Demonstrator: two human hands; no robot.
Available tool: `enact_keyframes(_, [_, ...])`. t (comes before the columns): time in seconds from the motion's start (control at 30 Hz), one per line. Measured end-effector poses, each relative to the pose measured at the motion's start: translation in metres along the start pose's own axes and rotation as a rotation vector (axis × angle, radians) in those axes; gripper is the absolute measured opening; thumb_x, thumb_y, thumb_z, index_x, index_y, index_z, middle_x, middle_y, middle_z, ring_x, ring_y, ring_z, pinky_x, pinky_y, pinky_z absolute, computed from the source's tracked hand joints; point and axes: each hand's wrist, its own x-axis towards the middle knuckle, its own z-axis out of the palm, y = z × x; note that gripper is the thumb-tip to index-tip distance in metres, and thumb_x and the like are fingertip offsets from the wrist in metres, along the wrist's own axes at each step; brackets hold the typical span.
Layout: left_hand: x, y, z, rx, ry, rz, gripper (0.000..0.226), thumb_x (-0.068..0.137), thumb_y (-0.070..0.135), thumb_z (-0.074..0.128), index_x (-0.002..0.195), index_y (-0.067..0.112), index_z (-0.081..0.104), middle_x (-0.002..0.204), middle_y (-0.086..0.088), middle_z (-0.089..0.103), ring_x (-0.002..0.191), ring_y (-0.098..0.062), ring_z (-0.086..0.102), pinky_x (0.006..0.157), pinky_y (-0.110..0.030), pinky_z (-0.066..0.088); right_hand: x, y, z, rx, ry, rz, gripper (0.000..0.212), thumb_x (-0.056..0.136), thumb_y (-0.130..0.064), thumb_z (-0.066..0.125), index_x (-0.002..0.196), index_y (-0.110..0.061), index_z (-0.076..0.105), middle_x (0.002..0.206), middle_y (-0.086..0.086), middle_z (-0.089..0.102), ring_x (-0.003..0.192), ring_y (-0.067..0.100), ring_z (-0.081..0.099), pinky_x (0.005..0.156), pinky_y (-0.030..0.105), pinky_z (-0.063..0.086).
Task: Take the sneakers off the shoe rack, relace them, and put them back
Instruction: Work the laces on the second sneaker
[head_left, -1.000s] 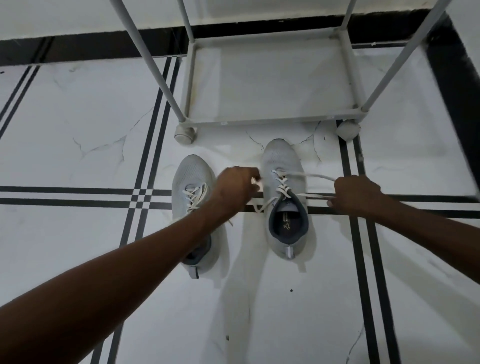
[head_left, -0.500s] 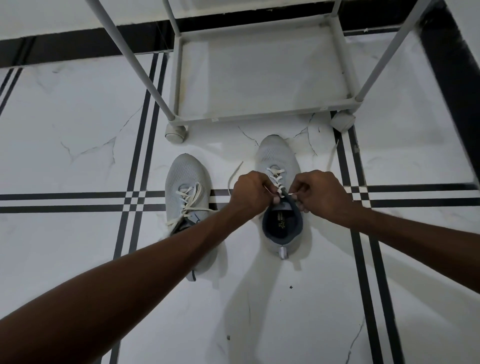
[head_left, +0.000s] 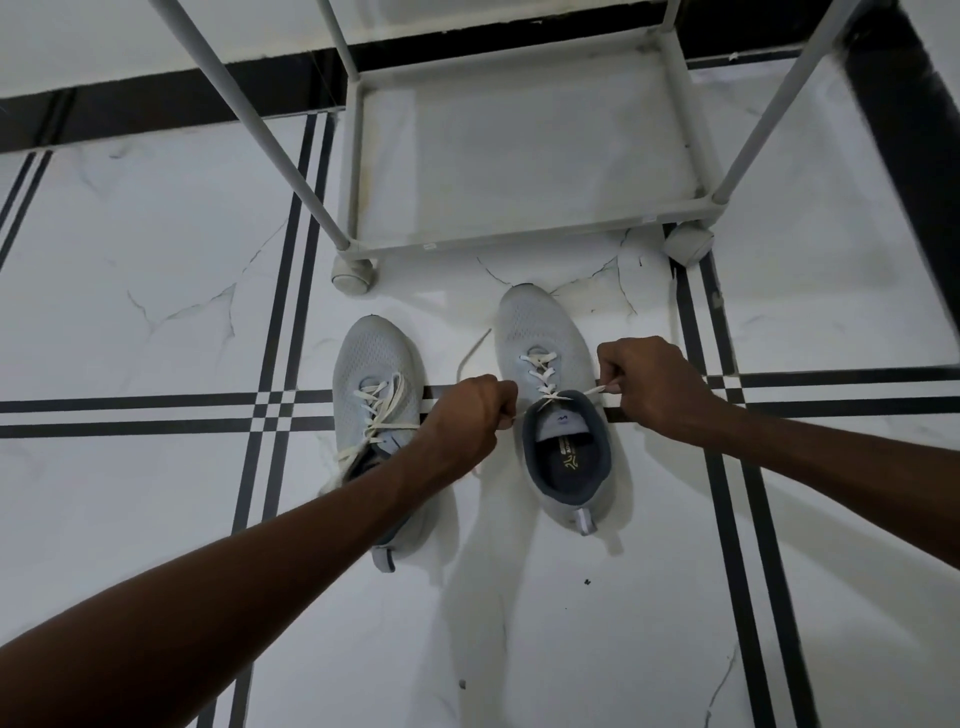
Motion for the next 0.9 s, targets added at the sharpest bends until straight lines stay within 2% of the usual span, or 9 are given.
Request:
enact_keyframes(0.1, [0.001, 0.000, -0.011, 0.115, 0.024, -0.014, 0.012, 0.086, 0.013, 0.061, 0.096, 0.015, 0.068, 0.096, -0.007, 0.065, 0.089, -0.027, 0.063, 0.065, -0.030, 0.040, -0.001, -0.001, -0.008, -0.029, -0.019, -0.026, 0.010, 0.078, -0.002, 0.072, 0.081, -0.011, 0.067, 0.075, -0.001, 0.066, 0.070, 0.018, 0.063, 0.055, 0.023, 0.041])
enact_keyframes(0.2, [-0.002, -0.003, -0.024, 0.201, 0.175, -0.121, 0.018, 0.087, 0.024, 0.063, 0.103, 0.017, 0.067, 0.099, -0.006, 0.067, 0.089, -0.026, 0.064, 0.066, -0.031, 0.043, -0.014, -0.003, -0.013, -0.005, 0.176, -0.043, 0.013, 0.084, -0.016, 0.072, 0.095, -0.013, 0.066, 0.087, -0.001, 0.065, 0.069, 0.017, 0.057, 0.063, 0.028, 0.043])
enact_keyframes(0.27, [-0.005, -0.001, -0.024, 0.203, 0.187, -0.273, 0.026, 0.086, 0.030, 0.061, 0.102, 0.011, 0.067, 0.094, -0.010, 0.071, 0.083, -0.029, 0.067, 0.067, -0.032, 0.049, -0.020, -0.004, -0.014, 0.044, 0.274, 0.062, 0.016, 0.087, -0.026, 0.069, 0.084, -0.010, 0.066, 0.077, 0.000, 0.067, 0.064, 0.017, 0.059, 0.057, 0.025, 0.041])
enact_keyframes(0.33, [-0.005, 0.005, -0.020, -0.091, 0.025, -0.481, 0.042, 0.089, 0.043, 0.055, 0.090, 0.004, 0.072, 0.082, -0.011, 0.075, 0.073, -0.030, 0.071, 0.067, -0.031, 0.057, -0.017, -0.004, -0.014, 0.216, 0.108, 0.300, 0.038, 0.091, -0.037, 0.064, 0.074, -0.004, 0.071, 0.065, 0.007, 0.069, 0.054, 0.019, 0.061, 0.050, 0.024, 0.043])
enact_keyframes(0.4, [-0.002, 0.018, -0.011, -0.696, -0.107, -0.725, 0.049, 0.091, 0.046, 0.057, 0.081, 0.000, 0.070, 0.068, -0.011, 0.072, 0.057, -0.027, 0.067, 0.059, -0.031, 0.060, -0.012, -0.008, -0.013, 0.581, -0.094, 0.574, 0.045, 0.092, -0.040, 0.063, 0.081, 0.002, 0.074, 0.064, 0.010, 0.067, 0.046, 0.018, 0.055, 0.047, 0.024, 0.043])
enact_keyframes(0.5, [0.013, 0.028, -0.002, -0.992, 0.139, -0.892, 0.034, 0.079, 0.027, 0.070, 0.082, -0.007, 0.068, 0.061, -0.011, 0.066, 0.047, -0.023, 0.059, 0.053, -0.031, 0.058, -0.002, -0.017, -0.007, 0.841, -0.164, 0.733, 0.030, 0.090, -0.029, 0.069, 0.093, 0.001, 0.071, 0.070, 0.009, 0.063, 0.050, 0.016, 0.051, 0.049, 0.025, 0.043])
enact_keyframes(0.57, [0.023, 0.029, -0.003, -1.068, 0.259, -0.965, 0.018, 0.075, 0.010, 0.065, 0.068, -0.006, 0.063, 0.055, -0.010, 0.061, 0.045, -0.021, 0.054, 0.046, -0.023, 0.046, 0.005, -0.023, -0.004, 0.919, -0.139, 0.756, 0.021, 0.087, -0.019, 0.071, 0.096, 0.001, 0.069, 0.072, 0.010, 0.064, 0.053, 0.015, 0.053, 0.051, 0.025, 0.047])
enact_keyframes(0.67, [0.032, 0.031, -0.007, -1.419, 0.333, -0.985, 0.027, 0.085, 0.001, 0.056, 0.059, 0.007, 0.051, 0.055, -0.006, 0.051, 0.040, -0.016, 0.042, 0.039, -0.017, 0.033, 0.009, -0.025, -0.007, 1.023, -0.099, 0.726, 0.014, 0.086, -0.009, 0.071, 0.096, 0.000, 0.068, 0.070, 0.011, 0.063, 0.055, 0.016, 0.057, 0.055, 0.026, 0.052])
enact_keyframes(0.9, [0.039, 0.044, -0.032, -1.612, 0.277, -0.885, 0.008, 0.086, 0.004, 0.068, 0.079, 0.007, 0.066, 0.078, -0.010, 0.066, 0.066, -0.017, 0.060, 0.043, -0.018, 0.051, 0.009, -0.027, -0.027, 0.876, 0.055, 0.374, 0.019, 0.087, -0.010, 0.072, 0.094, 0.007, 0.068, 0.079, 0.014, 0.067, 0.057, 0.014, 0.061, 0.054, 0.023, 0.058])
